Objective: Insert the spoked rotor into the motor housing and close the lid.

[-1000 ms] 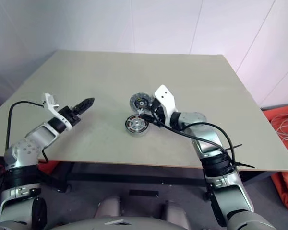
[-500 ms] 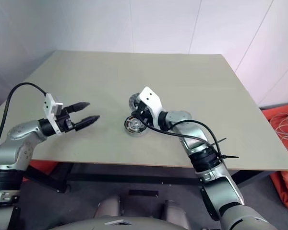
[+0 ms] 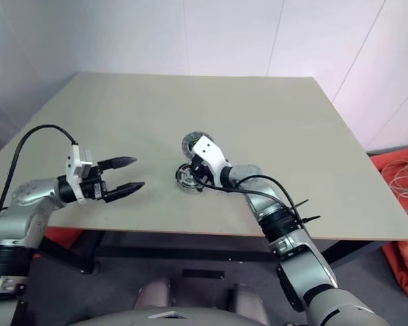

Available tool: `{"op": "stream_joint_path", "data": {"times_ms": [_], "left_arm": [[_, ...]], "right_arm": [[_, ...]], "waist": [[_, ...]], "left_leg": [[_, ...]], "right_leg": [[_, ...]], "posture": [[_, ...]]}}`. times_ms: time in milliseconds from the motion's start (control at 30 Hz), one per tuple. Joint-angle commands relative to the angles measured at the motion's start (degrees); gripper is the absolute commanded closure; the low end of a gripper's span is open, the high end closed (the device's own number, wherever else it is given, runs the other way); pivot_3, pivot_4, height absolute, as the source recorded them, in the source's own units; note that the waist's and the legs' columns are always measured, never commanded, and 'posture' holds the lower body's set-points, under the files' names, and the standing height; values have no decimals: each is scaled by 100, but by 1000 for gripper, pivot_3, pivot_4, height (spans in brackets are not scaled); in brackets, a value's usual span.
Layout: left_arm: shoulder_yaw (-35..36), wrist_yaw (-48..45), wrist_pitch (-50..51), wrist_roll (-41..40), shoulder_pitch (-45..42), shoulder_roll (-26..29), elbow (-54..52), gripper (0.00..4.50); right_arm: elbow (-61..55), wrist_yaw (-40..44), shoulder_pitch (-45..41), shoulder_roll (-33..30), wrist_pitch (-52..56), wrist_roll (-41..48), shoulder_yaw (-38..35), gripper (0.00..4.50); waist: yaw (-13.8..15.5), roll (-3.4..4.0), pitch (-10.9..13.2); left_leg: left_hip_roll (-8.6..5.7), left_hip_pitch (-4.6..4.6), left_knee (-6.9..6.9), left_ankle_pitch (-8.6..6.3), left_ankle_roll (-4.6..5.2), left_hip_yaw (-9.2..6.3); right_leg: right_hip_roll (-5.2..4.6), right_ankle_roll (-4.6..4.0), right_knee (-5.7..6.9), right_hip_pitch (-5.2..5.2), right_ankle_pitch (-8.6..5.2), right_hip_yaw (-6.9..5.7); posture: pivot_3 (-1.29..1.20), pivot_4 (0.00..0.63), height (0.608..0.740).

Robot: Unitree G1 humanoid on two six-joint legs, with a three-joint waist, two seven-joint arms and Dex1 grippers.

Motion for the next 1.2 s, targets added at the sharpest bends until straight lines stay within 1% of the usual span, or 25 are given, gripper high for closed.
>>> {"op": "stream_joint_path", "data": {"times_ms": [33, 100, 167, 267, 400, 433, 467, 533, 667, 833, 900, 967, 1033, 1100, 1200], "left_arm": [[162, 248, 462, -169, -54, 113, -283, 0], [175, 429, 204, 62, -79, 71, -225, 0], [167, 518, -6, 215, -66, 56, -192, 0], [197, 570, 191, 107, -36, 65, -233, 0], [270, 591, 139, 57, -32, 39, -181, 0], [273, 582, 152, 46, -27, 39, -173, 0], [271, 585, 182, 38, -12, 42, -181, 0], [270, 594, 223, 27, -11, 40, -174, 0], [250, 647, 405, 27, -44, 78, -130, 0], [271, 593, 542, -3, -149, 110, -94, 0], [278, 576, 559, -2, -180, 117, -84, 0], [288, 574, 564, 0, -190, 118, -98, 0], [298, 580, 568, -5, -176, 119, -130, 0], [311, 598, 562, -10, -136, 116, -184, 0], [327, 642, 575, -33, -80, 104, -271, 0]], "right_arm": [[-50, 85, 113, -39, 221, 39, -75, 4466], [-425, 315, 128, -91, 488, 329, -234, 4466], [-706, 494, 145, -222, 569, 434, -317, 4466], [-967, 643, 135, -511, 731, 537, -469, 4466], [-1064, 895, 131, -1007, 687, 546, -606, 4466], [-1073, 954, 125, -1099, 670, 558, -629, 4062], [-1116, 1007, 107, -1157, 654, 606, -672, 3858], [-1192, 1138, 32, -1268, 572, 590, -639, 3205], [-1257, 1676, -241, -1737, -190, -28, -32, 1790], [-932, 2822, -985, -2028, -1036, -367, 578, 94], [-612, 3186, -1330, -2049, -1407, -542, 781, 41], [-154, 3337, -1692, -2014, -2048, -845, 1007, 41], [336, 3387, -2012, -1960, -2735, -1199, 1249, 41], [910, 3175, -2349, -1882, -3716, -1730, 1568, 41], [1493, 3207, -2674, -1730, -4600, -2151, 1893, 41]], "waist": [[4, 1, 0], [21, 3, 1], [21, 2, 1], [17, 3, 1], [19, 2, 0], [18, 2, 1], [18, 2, 1], [17, 3, 1], [4, 4, 1], [4, 4, 1], [3, 4, 1], [2, 3, 1], [8, 3, 1], [2, 2, 1], [-15, 2, 1]], "left_leg": [[0, 3, 0, 0, 0, 0], [-2, 6, 0, 0, 0, -1], [-1, 7, 2, 0, 0, -4], [-1, 5, 2, 0, 0, -4], [-1, -6, 2, 0, 0, -3], [-1, -8, 2, 0, 1, -3], [-1, -10, 2, 0, 1, -2], [0, -12, 1, 0, 1, 0], [2, -14, 2, 0, 1, 4], [3, -14, 5, 0, 2, 4], [3, -15, 9, -1, 2, 4], [4, -16, 12, -1, 2, 4], [3, -18, 15, -2, 4, 3], [3, -22, 18, -4, 7, 4], [4, -30, 20, -5, 9, 4]], "right_leg": [[0, 0, 2, 0, 0, 0], [-2, 1, 2, 10, -1, 0], [-2, 2, 1, 16, -1, 0], [-2, 1, 0, 14, 0, 0], [0, 0, -2, 3, 0, 0], [0, 0, -4, 3, 0, 0], [0, 0, -6, 0, 0, 0], [0, -1, -6, -3, 0, 0], [1, -2, -3, -12, -1, 0], [1, -2, 1, -13, -1, 0], [1, -3, 4, -15, 0, 0], [1, -4, 4, -14, 0, 0], [0, -5, 4, -14, 0, -1], [0, -5, 4, -15, 0, -2], [1, -7, 5, -22, 0, -2]], "posture": [[0, 0, 740], [0, 0, 740], [0, 0, 740], [0, 0, 740], [0, 0, 740], [0, 0, 740], [0, 0, 740], [0, 0, 740], [0, 0, 740], [0, 0, 740], [0, 0, 740], [0, 0, 740], [0, 0, 740], [0, 0, 740], [0, 0, 740]]}}
